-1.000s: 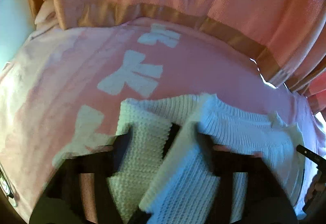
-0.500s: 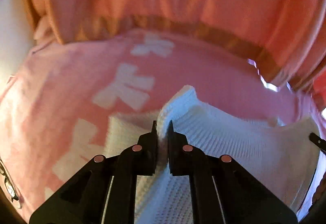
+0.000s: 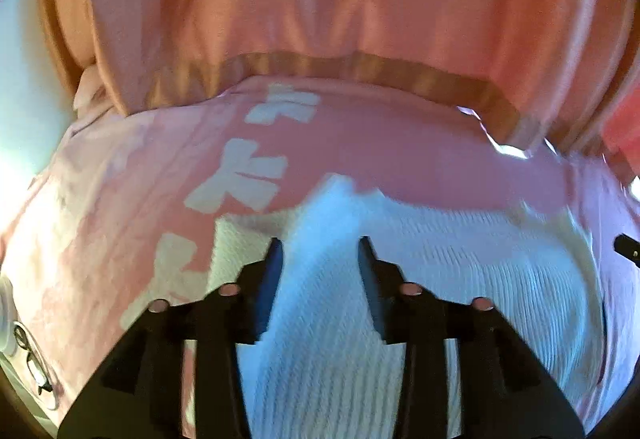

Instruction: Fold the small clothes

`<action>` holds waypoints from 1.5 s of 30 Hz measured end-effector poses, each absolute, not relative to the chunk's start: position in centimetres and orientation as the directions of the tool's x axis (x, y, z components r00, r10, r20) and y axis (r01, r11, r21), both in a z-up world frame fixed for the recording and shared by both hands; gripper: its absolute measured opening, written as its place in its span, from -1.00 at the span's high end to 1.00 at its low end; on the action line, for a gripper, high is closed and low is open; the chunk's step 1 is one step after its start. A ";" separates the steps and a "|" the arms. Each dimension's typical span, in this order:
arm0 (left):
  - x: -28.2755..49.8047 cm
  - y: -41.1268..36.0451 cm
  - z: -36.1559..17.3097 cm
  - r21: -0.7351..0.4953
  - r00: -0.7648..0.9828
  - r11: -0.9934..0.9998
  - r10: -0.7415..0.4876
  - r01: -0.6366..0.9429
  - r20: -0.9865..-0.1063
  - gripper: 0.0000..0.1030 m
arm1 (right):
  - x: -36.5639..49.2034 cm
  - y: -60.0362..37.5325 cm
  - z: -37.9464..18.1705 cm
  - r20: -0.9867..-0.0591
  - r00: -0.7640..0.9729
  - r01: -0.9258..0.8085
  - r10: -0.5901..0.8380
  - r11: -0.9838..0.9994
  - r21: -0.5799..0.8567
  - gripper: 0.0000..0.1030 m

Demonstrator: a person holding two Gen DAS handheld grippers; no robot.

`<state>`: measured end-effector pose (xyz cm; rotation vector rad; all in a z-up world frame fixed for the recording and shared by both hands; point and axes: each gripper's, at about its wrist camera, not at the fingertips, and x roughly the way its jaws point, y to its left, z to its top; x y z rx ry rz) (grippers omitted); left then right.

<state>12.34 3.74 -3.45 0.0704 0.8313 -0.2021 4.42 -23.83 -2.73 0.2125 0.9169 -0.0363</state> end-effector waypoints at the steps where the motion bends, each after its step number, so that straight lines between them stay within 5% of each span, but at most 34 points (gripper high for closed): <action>1: 11.9 3.4 -4.0 -0.001 0.647 0.974 -0.151 0.226 -0.748 0.22 | 4.3 -22.8 -4.2 -0.825 0.560 0.086 0.072 0.986 0.144 0.78; 5: 13.0 3.1 -8.5 0.092 0.536 0.966 -0.055 0.243 -0.843 0.16 | 4.6 -22.8 -8.6 -0.901 0.434 0.084 -0.020 0.996 0.019 0.86; 15: 10.9 4.6 -7.2 0.132 0.600 0.961 -0.043 0.244 -0.799 0.09 | 2.2 -24.3 -7.3 -0.885 0.460 0.158 -0.069 0.987 0.005 0.85; 22: 10.3 3.0 -4.8 0.106 0.660 0.962 -0.090 0.251 -0.746 -0.42 | 4.6 -24.2 -3.7 -0.809 0.587 0.163 -0.001 0.980 0.116 0.78; 28: 13.7 1.7 -7.4 0.081 0.597 0.976 -0.058 0.203 -0.800 -0.44 | 9.1 -25.0 -8.1 -0.873 0.487 0.196 -0.013 0.976 0.094 0.78; 30: 14.7 1.5 -8.5 0.081 0.574 0.980 -0.040 0.183 -0.818 -0.44 | 9.7 -26.5 -9.2 -0.884 0.466 0.249 -0.043 0.965 0.085 1.00; 33: 15.0 1.0 -8.8 0.100 0.584 0.979 -0.022 0.175 -0.811 -0.46 | 9.7 -27.8 -8.6 -0.879 0.476 0.305 0.018 0.934 0.184 1.00; 35: 14.8 0.6 -8.5 0.111 0.588 0.976 -0.022 0.188 -0.809 -0.44 | 9.2 -26.6 -7.2 -0.855 0.518 0.263 -0.009 0.953 0.149 0.87; 39: 14.6 0.1 -8.2 0.114 0.588 0.970 -0.035 0.214 -0.808 -0.44 | 9.9 -26.3 -9.5 -0.877 0.457 0.253 -0.147 0.967 -0.030 0.95; 45: 14.0 0.0 -7.8 0.111 0.590 0.966 -0.049 0.232 -0.806 -0.44 | 8.6 -26.1 -6.2 -0.815 0.572 0.247 -0.090 0.967 0.067 0.84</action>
